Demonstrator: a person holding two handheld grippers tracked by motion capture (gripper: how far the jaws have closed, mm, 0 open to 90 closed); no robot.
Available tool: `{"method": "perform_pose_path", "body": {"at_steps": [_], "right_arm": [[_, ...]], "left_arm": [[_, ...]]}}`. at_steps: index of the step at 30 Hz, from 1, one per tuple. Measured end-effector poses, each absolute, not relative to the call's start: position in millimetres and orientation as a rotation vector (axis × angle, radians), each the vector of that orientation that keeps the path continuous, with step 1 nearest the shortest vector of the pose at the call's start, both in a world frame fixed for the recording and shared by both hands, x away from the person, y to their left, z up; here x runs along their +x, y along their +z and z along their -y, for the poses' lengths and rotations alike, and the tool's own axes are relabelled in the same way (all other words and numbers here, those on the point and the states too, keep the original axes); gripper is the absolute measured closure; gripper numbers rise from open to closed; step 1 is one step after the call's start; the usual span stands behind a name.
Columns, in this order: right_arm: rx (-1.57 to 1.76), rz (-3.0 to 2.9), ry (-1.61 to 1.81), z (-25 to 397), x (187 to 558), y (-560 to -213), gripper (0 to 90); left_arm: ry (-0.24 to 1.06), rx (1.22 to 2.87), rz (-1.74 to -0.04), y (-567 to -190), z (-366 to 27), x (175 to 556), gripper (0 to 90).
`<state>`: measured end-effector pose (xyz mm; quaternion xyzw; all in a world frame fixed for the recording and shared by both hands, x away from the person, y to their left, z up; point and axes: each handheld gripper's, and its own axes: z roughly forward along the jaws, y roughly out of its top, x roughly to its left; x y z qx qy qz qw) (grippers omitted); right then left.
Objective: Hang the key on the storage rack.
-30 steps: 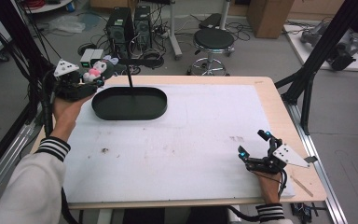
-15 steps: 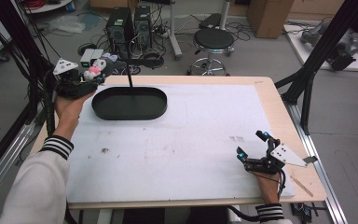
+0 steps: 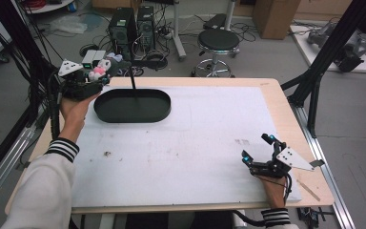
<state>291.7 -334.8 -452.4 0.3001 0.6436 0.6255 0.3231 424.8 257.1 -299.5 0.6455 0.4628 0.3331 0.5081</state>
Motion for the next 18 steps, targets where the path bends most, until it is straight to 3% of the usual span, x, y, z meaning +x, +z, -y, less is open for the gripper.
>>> {"method": "perform_pose_path", "body": {"at_steps": [18], "right_arm": [[0.782,-1.689,1.637,334.5,291.7,-452.5,0.3]], "left_arm": [[0.826,1.549,-1.149,-293.0,-252.5,441.6,55.1]]}}
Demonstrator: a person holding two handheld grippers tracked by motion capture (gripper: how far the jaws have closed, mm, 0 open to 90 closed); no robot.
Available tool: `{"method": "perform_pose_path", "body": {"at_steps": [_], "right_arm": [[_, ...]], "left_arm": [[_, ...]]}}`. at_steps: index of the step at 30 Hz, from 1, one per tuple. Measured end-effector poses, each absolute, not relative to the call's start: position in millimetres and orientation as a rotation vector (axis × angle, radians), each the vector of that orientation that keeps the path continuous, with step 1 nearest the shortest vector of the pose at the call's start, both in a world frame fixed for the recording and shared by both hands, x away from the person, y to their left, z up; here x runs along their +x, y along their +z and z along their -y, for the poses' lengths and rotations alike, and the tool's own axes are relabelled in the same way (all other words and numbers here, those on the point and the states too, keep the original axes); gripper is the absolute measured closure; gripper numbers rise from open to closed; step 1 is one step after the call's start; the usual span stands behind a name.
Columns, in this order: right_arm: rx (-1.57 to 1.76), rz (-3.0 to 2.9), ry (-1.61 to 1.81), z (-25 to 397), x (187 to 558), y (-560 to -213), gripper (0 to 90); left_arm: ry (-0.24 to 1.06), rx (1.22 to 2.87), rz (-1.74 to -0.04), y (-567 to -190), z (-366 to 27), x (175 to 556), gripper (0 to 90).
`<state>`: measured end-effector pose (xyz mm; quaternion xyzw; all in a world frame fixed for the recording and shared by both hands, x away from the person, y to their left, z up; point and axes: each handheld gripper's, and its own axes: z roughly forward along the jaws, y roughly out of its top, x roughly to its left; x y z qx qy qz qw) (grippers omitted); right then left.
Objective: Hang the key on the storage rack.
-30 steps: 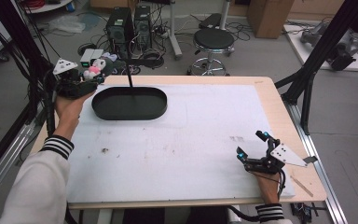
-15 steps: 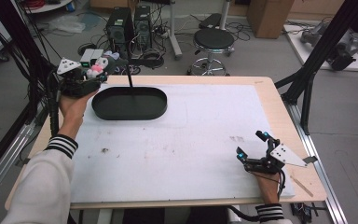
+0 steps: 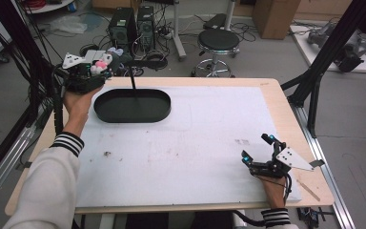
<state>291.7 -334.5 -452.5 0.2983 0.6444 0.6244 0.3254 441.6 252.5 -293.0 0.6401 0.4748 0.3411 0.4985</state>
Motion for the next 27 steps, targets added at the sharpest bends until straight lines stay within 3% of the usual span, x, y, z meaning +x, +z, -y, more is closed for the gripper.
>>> {"method": "perform_pose_path", "body": {"at_steps": [27], "right_arm": [[0.799,-1.683,1.645,334.7,291.6,-452.8,0.3]], "left_arm": [[0.833,1.663,-1.170,-322.4,-265.8,419.5,55.1]]}}
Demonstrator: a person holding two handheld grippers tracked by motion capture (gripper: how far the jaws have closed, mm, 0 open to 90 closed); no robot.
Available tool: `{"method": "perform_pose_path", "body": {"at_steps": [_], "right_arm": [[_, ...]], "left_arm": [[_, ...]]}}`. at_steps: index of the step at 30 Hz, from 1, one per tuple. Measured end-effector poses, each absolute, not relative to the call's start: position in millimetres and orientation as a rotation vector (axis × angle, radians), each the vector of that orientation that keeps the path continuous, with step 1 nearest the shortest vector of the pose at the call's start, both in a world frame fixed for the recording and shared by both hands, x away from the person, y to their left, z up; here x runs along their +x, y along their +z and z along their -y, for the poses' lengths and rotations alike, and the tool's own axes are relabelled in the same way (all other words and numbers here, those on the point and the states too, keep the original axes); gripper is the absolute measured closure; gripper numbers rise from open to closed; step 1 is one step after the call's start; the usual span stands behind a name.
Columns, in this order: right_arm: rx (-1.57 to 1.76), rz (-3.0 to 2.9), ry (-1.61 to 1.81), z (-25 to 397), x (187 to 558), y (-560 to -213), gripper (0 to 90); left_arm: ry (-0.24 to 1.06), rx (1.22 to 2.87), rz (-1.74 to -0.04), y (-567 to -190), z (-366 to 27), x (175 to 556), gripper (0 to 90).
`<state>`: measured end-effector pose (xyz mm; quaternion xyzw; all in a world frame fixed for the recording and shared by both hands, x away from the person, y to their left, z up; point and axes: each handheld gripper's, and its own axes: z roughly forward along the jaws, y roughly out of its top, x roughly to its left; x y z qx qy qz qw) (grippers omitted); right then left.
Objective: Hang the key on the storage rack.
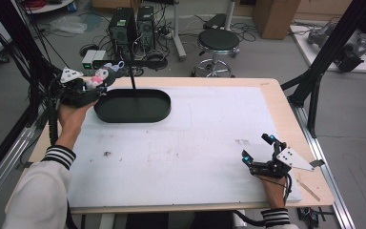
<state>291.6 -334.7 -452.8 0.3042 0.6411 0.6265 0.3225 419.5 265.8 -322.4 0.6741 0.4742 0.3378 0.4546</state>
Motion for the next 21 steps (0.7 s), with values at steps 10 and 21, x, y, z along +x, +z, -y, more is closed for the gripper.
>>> {"method": "perform_pose_path", "body": {"at_steps": [10,21], "right_arm": [[0.801,-1.681,1.643,335.5,292.0,-452.9,0.3],[0.809,-1.681,1.647,335.5,292.1,-453.0,0.3]], "left_arm": [[0.829,1.696,-1.200,-338.4,-263.5,424.1,55.2],[0.790,1.699,-1.211,-355.0,-249.2,441.8,55.2]]}}
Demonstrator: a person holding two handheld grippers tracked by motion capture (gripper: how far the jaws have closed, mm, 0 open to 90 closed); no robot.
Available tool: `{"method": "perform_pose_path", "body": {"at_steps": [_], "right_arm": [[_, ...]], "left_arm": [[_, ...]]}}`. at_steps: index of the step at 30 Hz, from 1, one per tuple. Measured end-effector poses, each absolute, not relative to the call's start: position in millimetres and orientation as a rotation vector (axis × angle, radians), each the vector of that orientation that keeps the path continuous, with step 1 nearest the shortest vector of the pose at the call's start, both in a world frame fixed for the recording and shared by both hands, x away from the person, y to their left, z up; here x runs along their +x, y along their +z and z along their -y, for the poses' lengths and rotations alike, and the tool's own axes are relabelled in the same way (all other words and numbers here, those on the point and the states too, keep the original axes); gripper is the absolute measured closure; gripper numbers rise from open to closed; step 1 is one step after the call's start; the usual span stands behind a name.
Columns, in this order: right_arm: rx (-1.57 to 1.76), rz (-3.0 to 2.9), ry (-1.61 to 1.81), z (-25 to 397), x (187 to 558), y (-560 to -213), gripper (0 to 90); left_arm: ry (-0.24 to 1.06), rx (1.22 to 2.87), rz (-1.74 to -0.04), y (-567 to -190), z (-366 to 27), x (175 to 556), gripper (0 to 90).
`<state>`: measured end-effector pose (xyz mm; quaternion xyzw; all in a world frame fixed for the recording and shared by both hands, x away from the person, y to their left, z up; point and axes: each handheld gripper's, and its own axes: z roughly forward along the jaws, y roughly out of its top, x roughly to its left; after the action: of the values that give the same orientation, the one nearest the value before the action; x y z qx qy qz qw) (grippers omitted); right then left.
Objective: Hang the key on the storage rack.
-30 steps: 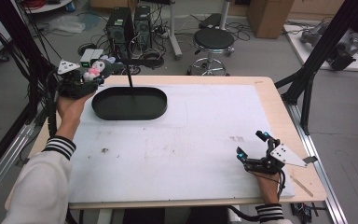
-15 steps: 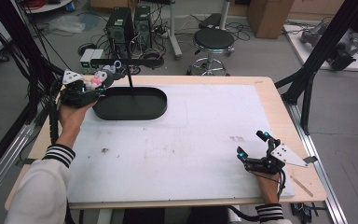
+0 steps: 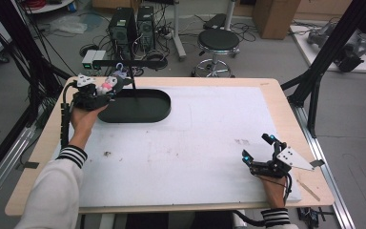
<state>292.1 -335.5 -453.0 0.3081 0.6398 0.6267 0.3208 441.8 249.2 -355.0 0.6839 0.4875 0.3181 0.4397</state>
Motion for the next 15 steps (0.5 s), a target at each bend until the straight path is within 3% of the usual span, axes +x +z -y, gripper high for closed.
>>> {"method": "perform_pose_path", "body": {"at_steps": [11,15], "right_arm": [[0.814,-1.673,1.648,335.7,292.7,-453.1,0.3],[0.812,-1.677,1.641,335.4,292.2,-453.1,0.3]], "left_arm": [[0.789,1.700,-1.232,-358.5,-254.3,443.7,54.0],[0.774,1.703,-1.182,-364.2,-258.7,443.4,46.2]]}}
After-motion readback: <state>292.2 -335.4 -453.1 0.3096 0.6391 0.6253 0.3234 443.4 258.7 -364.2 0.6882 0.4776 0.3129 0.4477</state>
